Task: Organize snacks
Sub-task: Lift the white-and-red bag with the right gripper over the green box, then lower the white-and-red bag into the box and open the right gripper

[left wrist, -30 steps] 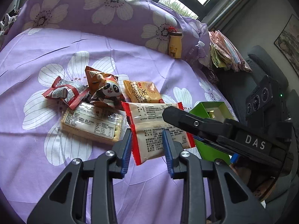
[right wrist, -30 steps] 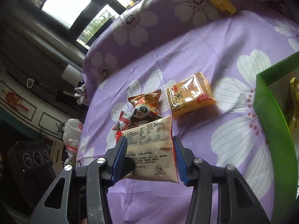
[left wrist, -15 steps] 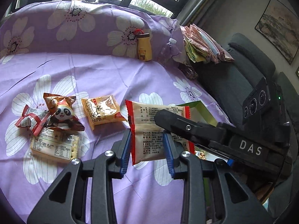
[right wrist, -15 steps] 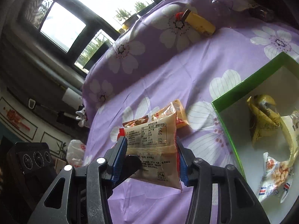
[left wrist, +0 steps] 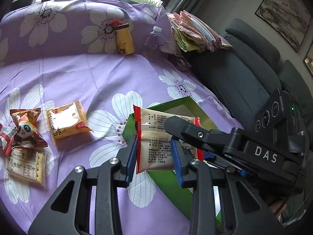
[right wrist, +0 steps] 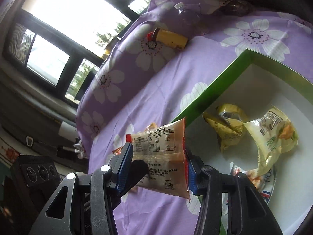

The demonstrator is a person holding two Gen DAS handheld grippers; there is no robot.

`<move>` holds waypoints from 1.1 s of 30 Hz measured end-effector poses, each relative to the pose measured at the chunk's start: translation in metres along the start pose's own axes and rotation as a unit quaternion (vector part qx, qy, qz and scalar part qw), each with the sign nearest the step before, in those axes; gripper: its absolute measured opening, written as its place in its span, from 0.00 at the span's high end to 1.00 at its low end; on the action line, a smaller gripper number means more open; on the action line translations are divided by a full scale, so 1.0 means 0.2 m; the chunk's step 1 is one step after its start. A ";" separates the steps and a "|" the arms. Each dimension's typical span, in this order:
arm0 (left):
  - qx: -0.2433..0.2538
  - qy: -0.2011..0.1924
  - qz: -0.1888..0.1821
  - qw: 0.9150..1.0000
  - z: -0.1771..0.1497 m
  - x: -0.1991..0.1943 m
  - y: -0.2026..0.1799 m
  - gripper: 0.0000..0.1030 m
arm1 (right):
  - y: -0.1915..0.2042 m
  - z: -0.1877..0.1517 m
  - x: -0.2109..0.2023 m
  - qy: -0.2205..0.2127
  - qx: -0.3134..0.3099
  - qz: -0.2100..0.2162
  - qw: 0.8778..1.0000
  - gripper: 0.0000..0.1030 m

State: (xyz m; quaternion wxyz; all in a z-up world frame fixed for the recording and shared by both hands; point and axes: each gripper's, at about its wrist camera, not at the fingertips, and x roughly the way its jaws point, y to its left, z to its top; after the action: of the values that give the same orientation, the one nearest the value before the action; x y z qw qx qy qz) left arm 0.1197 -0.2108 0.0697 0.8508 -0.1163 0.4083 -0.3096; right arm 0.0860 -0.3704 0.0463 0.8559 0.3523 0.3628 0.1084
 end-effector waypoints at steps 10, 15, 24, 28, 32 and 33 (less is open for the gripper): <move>0.019 0.036 -0.037 0.999 0.00 0.19 -0.15 0.69 | -0.17 0.04 -0.13 -0.037 0.051 -0.049 0.997 0.49; 0.024 0.053 -0.040 0.997 0.00 0.28 -0.20 0.69 | -0.26 0.05 -0.17 -0.045 0.080 -0.074 0.993 0.49; 0.033 0.068 -0.047 0.996 -0.04 0.37 -0.27 0.69 | -0.38 0.06 -0.21 -0.053 0.126 -0.107 0.985 0.49; 0.035 0.071 -0.047 0.996 -0.05 0.39 -0.28 0.69 | -0.39 0.06 -0.21 -0.054 0.134 -0.128 0.981 0.49; 0.029 0.070 -0.049 0.996 -0.05 0.39 -0.27 0.69 | -0.40 0.06 -0.21 -0.055 0.137 -0.132 0.980 0.49; 0.029 0.071 -0.049 0.996 -0.05 0.39 -0.27 0.69 | -0.40 0.06 -0.21 -0.055 0.138 -0.135 0.980 0.49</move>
State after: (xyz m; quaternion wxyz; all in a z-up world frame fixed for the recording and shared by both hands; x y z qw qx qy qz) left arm 0.1268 -0.3009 0.0389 0.8064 -0.0893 0.4527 -0.3698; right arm 0.0588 -0.4542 0.0201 0.8241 0.4206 0.3712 -0.0787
